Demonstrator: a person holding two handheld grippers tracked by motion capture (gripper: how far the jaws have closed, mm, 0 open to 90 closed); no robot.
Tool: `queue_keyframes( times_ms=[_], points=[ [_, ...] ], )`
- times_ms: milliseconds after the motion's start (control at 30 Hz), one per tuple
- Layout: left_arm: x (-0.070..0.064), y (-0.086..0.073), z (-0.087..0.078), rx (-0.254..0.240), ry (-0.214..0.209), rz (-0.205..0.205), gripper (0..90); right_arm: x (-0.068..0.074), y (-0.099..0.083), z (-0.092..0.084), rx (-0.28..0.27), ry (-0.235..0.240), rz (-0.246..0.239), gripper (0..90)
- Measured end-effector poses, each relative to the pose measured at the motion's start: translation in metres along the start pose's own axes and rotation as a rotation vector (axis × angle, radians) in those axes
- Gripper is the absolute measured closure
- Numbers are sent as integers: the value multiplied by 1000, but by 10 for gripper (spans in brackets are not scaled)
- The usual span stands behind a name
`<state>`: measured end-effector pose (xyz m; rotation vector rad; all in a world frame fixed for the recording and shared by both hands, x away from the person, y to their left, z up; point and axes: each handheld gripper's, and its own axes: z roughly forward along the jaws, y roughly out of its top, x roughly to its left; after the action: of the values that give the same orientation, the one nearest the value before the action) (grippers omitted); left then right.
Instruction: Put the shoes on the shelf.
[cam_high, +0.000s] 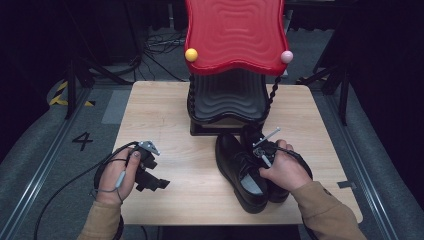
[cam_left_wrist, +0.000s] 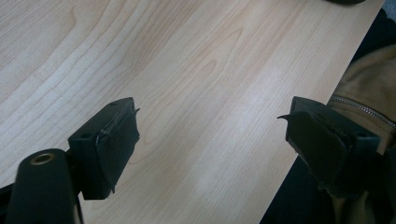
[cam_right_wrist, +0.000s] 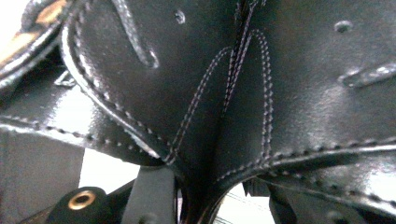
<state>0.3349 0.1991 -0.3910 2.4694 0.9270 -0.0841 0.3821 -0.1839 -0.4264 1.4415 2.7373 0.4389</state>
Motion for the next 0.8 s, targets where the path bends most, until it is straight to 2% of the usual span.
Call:
queue_keyframes(
  times_ms=[67, 167, 267, 333, 467, 667, 800],
  points=[
    [0, 0, 0, -3, -3, 1, 176, 1, 3, 0, 19, -11, 25, 736],
    [0, -1, -2, -6, 0, -2, 176, 1, 4, 0, 32, -18, 26, 750],
    [1, -1, -2, -7, -2, -2, 176, 2, 5, -1, 34, -27, 56, 778],
    [1, -1, -1, -7, -3, -1, 176, 1, 6, -2, 46, -28, 98, 805],
    [1, -2, -3, -10, -5, -4, 176, -1, 8, -4, 55, -24, 129, 815],
    [2, -3, -5, -18, 1, -7, 176, -2, 6, -18, 61, 4, 171, 823],
    [1, -3, -6, -23, 0, -7, 176, 4, 2, -34, 82, 12, 165, 822]
  ],
)
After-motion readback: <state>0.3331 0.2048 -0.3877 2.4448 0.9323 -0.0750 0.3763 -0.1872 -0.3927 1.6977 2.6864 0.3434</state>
